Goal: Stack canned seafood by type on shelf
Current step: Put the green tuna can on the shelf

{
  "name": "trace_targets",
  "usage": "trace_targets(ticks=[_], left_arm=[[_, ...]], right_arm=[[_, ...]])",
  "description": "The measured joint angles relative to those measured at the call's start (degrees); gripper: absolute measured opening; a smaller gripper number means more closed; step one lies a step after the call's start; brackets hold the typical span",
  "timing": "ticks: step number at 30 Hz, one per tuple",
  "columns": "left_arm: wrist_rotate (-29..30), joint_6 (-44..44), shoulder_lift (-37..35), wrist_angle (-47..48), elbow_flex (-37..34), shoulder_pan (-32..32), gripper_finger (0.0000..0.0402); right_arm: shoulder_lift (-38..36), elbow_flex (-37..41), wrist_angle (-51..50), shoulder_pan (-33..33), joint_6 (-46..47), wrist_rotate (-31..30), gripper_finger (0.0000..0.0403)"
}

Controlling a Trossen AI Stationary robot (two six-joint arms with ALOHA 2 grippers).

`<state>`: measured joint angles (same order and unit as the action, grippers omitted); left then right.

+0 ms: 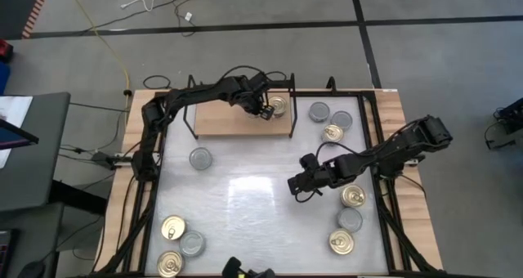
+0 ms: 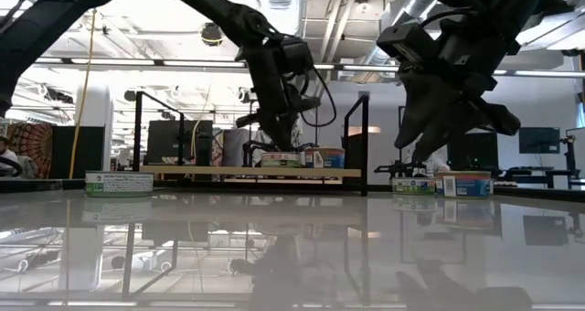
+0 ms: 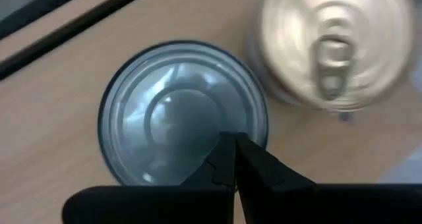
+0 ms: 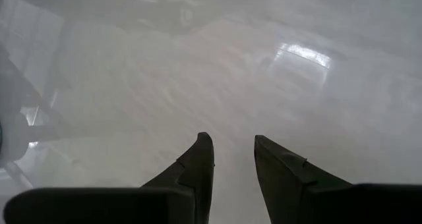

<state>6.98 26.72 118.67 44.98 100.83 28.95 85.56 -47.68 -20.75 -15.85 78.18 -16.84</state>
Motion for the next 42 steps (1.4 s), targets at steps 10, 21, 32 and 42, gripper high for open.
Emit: trace_targets(ticks=[10, 21, 32, 42], left_arm=[[7.19, -0.14, -0.21, 13.96, 0.15, 1.42, 0.0000], [17.51, 0.39, 0.18, 29.03, -0.13, 1.68, 0.0000], [20.59, 1.26, 0.33, 35.31, -0.30, 3.11, 0.0000], [22.75, 2.98, -0.20, 38.27, -0.30, 3.26, 0.0000]], right_arm=[[0.00, 0.00, -0.15, 2.28, -2.22, 0.01, 0.0134], [0.00, 0.00, 0.00, 2.92, -3.20, 0.04, 0.0134], [0.00, 0.00, 0.28, 2.74, -3.20, 0.07, 0.0134], [0.00, 0.00, 0.33, 1.86, -3.20, 0.07, 0.0134]])
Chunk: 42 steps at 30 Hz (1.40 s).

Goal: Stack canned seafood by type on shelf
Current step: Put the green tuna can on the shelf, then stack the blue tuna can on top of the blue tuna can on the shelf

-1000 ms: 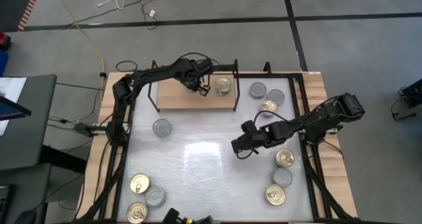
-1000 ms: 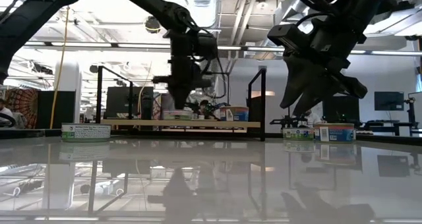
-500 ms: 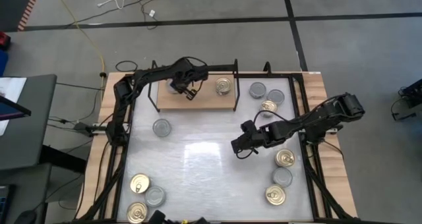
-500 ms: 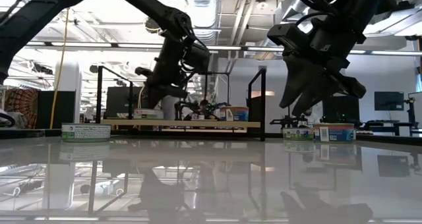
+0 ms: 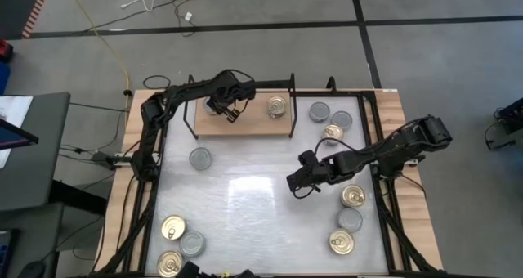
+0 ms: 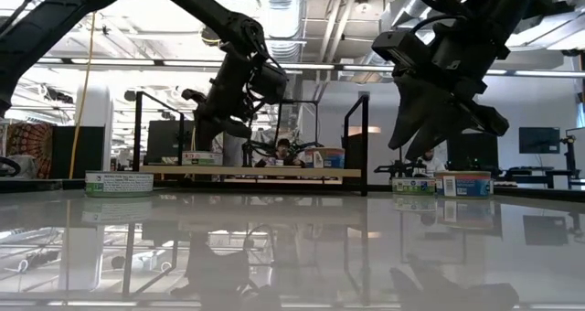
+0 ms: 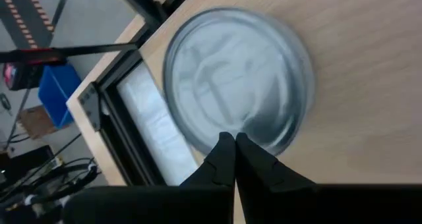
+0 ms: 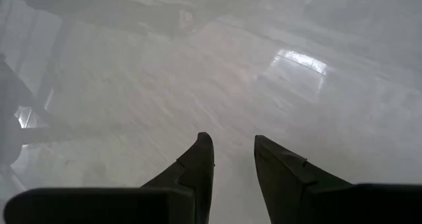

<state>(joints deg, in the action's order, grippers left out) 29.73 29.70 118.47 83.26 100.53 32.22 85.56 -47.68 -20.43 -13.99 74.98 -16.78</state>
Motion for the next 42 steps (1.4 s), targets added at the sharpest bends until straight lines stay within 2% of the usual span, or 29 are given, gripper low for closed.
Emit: trace_targets(ticks=[6, 14, 18, 24, 26, 29, 32, 35, 38, 40, 42], left_arm=[[-1.33, 2.30, -5.26, -0.05, 0.00, -1.63, 0.0000], [-1.40, 6.00, -20.28, -4.27, 0.02, -6.89, 0.0000], [-1.37, 7.15, -27.32, -9.74, 0.04, -13.06, 0.0000], [1.77, 5.51, -33.41, -22.52, -3.42, -28.22, 0.0000], [3.60, 6.11, -34.35, -27.56, -6.91, -33.50, 0.0000], [5.35, 13.17, -35.09, -34.26, -14.25, -39.54, 0.0000], [5.82, 18.64, -35.41, -43.08, -23.72, -44.45, 0.0000], [5.16, 23.10, -35.27, -55.82, -33.53, -48.84, 0.0000], [4.38, 20.37, -35.34, -74.02, -43.10, -52.59, 0.0000], [1.72, 16.62, -35.34, -86.97, -48.79, -54.19, 0.0000], [-1.11, 14.62, -35.36, -95.72, -52.95, -54.90, 0.0000]], right_arm=[[0.00, 0.00, 0.07, -0.38, 0.00, 0.02, 0.0134], [0.00, 0.00, 0.25, -1.36, 0.02, 0.04, 0.0134], [0.00, 0.00, 0.22, -2.58, 0.02, 0.12, 0.0134], [0.00, 0.00, 0.20, -5.20, 0.02, 0.42, 0.0134], [0.00, 0.00, 0.22, -6.23, 0.07, 0.42, 0.0134], [0.00, 0.00, 0.24, -7.89, 0.09, 0.43, 0.0134], [0.00, -0.08, 0.15, -9.56, 0.17, 0.50, 0.0129], [-0.02, -1.45, -2.13, -10.90, -0.08, 1.97, 0.0111], [-0.02, -3.93, -6.53, -11.80, -1.08, 2.66, 0.0085], [-0.02, -6.26, -9.74, -12.14, -2.03, 4.46, 0.0065], [-0.04, -8.79, -13.58, -12.14, -2.95, 6.57, 0.0042]])
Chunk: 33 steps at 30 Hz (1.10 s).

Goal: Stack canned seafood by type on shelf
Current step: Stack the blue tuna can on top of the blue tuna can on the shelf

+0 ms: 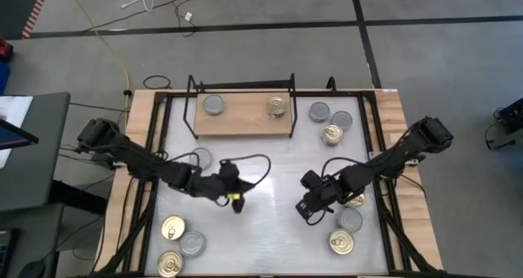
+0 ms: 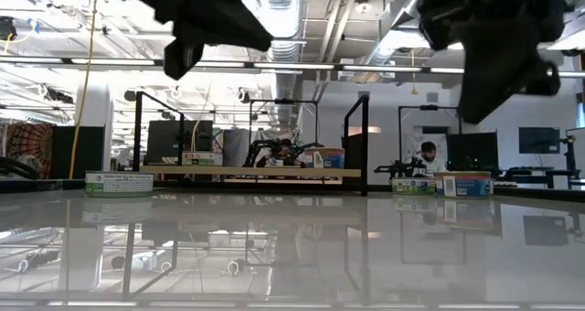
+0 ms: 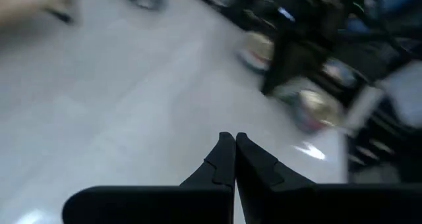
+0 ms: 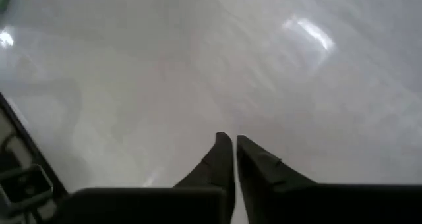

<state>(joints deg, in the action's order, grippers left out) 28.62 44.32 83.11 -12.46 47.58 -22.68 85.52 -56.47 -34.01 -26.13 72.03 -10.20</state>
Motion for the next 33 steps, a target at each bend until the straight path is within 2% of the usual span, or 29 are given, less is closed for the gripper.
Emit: trace_targets(ticks=[3, 6, 10, 13, 18, 21, 26, 30, 33], left_arm=[[-0.41, -2.11, -0.10, -2.50, -3.15, -0.21, 0.0000], [-0.41, -2.63, -0.04, 0.63, -4.23, -0.15, 0.0000], [-1.46, 2.49, -0.06, 2.14, -4.48, -0.31, 0.0000], [-2.28, -4.06, -0.02, 0.70, -4.51, -1.15, 0.0000], [-7.34, -14.23, -0.04, -2.33, -4.51, -2.34, 0.0000], [-10.26, -17.35, -0.04, -2.52, -4.51, -1.77, 0.0000], [-17.03, -21.25, -1.16, -5.30, -6.17, -0.24, 0.0000], [-19.45, -20.77, -5.28, -14.17, -13.69, 0.55, 0.0000], [-19.53, -18.72, -10.92, -15.56, -19.32, 0.55, 0.0000]], right_arm=[[0.00, -4.22, -8.36, -0.15, -0.06, 0.95, 0.0013], [-0.04, -8.51, -18.16, -0.13, 3.00, 2.65, 0.0016], [-0.07, -12.21, -31.85, 0.03, 6.80, 3.77, 0.0016], [-0.07, -13.13, -40.50, 0.81, 9.09, 5.85, 0.0015], [0.02, -13.13, -53.57, 3.93, 14.88, 9.88, 0.0014], [0.02, -13.13, -55.66, 5.98, 17.45, 10.41, 0.0014], [1.00, -12.02, -52.24, 7.54, 19.42, 11.96, 0.0014], [4.02, -9.85, -52.51, 6.98, 19.20, 15.41, 0.0014], [6.23, -8.87, -51.75, 6.54, 19.19, 17.46, 0.0014]])
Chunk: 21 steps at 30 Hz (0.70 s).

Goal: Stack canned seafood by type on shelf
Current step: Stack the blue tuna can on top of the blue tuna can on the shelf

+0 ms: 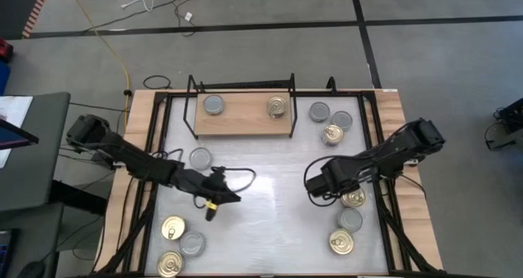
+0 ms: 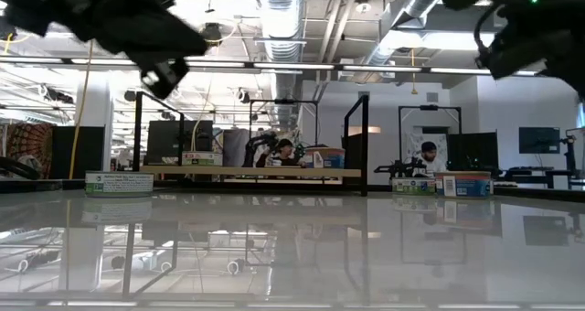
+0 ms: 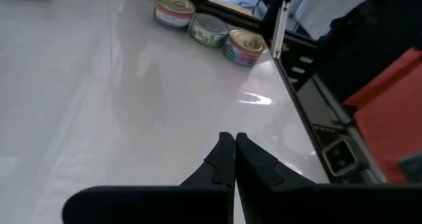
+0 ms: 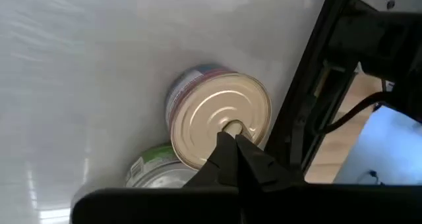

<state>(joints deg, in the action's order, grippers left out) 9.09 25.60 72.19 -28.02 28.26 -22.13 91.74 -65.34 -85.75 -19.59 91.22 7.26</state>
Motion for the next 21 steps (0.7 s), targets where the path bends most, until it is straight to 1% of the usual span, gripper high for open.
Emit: trace_targets(ticks=[5, 7, 11, 16, 18, 19, 21], left_arm=[[0.03, 1.25, -10.46, 0.47, -6.48, -1.12, 0.0000], [0.05, 1.62, -14.04, 0.29, -7.91, -1.44, 0.0000], [0.19, 2.40, -19.37, 4.00, -9.25, -2.26, 0.0000], [0.20, 2.74, -22.05, 8.25, -9.82, -2.67, 0.0000], [0.22, 2.99, -22.03, 8.68, -9.85, -2.67, 0.0000], [0.26, 3.06, -21.90, 8.57, -9.85, -2.64, 0.0000], [0.29, 3.11, -21.81, 8.66, -9.85, -2.67, 0.0000]], right_arm=[[4.88, 0.04, 1.07, -0.42, 0.65, 0.28, 0.0014], [7.69, 0.04, 1.36, -0.80, -0.31, 2.21, 0.0014], [12.78, 0.04, 2.71, -1.50, -2.96, 6.44, 0.0014], [16.17, -0.29, 11.07, -1.05, -3.65, 9.60, 0.0014], [17.03, -2.46, 14.09, -0.50, -2.17, 9.94, 0.0014], [17.42, -3.95, 15.39, -0.41, -1.86, 9.39, 0.0014], [17.91, -7.05, 16.35, -0.44, -2.13, 6.25, 0.0014]])
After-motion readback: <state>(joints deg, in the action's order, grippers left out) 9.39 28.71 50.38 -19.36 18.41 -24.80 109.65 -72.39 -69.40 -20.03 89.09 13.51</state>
